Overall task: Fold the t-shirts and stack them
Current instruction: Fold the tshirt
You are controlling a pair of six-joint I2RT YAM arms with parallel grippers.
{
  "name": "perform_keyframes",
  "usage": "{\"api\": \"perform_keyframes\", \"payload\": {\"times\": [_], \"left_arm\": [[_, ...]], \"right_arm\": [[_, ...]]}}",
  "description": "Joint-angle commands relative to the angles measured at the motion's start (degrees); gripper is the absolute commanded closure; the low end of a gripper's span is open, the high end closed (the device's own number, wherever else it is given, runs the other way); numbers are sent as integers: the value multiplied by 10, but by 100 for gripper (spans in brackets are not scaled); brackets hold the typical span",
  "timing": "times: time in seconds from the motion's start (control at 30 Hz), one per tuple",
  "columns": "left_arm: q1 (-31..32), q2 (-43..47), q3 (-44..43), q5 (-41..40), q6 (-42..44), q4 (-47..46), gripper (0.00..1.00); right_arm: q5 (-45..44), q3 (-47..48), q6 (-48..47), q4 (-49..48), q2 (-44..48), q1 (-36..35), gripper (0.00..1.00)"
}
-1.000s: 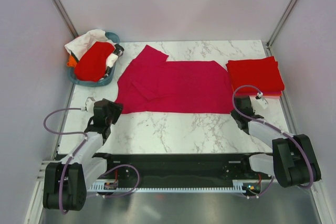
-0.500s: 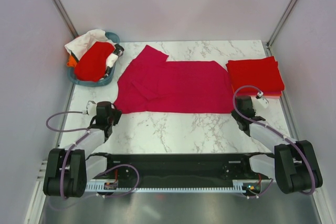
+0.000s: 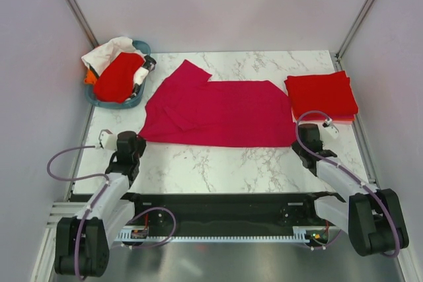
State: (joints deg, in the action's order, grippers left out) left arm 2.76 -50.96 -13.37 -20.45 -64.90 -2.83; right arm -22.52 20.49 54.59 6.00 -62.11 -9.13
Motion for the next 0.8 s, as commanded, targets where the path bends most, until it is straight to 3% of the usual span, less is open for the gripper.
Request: {"api": "perform_keyframes", "payload": {"times": [0.0,0.2,0.3,0.43,0.6,0.77], "left_arm": [[-1,44,2,-53,31,59,98],[-1,36,-60,-42,47,100,98],[-2,26,-159,-52,59,166,98],[-2,51,-221,-40,84,215,98],[-2,84,-179,-33,76,244,98],[-2,139,-120,-37,31,334,98]], "right_arm": [[4,10,-11,33,17,3,100],[27,72,-10,65,4,4,100],[27,145,-11,114,14,4,100],[28,202,-13,156,52,3,100],[50,166,9,183,109,3,100],[75,73,40,208,150,4,100]]}}
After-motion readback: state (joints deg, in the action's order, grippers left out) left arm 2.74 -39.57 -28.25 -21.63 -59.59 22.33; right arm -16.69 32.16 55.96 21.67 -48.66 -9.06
